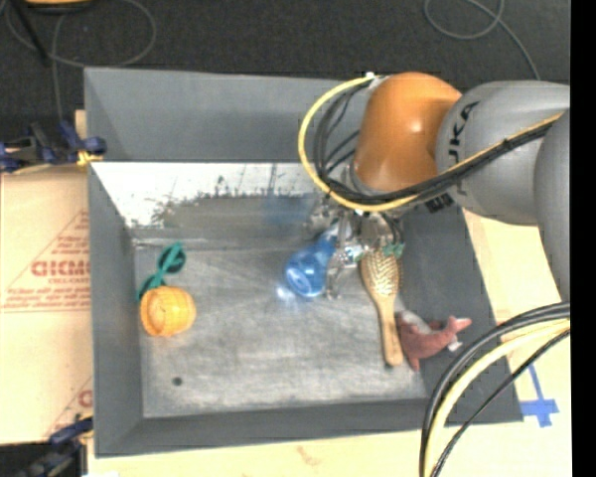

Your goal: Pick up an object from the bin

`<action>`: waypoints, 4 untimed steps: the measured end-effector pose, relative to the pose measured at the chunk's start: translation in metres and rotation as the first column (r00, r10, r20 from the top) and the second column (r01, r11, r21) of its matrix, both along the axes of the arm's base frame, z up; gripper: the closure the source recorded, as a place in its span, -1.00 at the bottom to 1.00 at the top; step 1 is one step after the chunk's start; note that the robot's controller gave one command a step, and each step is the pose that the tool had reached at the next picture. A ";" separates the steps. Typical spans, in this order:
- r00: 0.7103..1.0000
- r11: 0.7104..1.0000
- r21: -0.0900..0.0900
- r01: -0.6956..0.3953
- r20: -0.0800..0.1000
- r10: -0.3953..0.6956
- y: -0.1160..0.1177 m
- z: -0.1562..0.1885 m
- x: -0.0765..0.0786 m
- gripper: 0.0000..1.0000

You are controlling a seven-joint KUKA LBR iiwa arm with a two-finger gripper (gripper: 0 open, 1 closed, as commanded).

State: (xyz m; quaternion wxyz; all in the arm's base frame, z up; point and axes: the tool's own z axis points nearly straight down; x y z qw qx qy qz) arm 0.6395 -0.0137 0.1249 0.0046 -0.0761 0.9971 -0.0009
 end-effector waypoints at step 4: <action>0.978 0.978 0.003 -0.209 0.001 0.209 -0.005 -0.047 0.012 1.00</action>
Offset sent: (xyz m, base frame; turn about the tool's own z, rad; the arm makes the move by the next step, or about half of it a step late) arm 0.0091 -0.0060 -0.0549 -0.2095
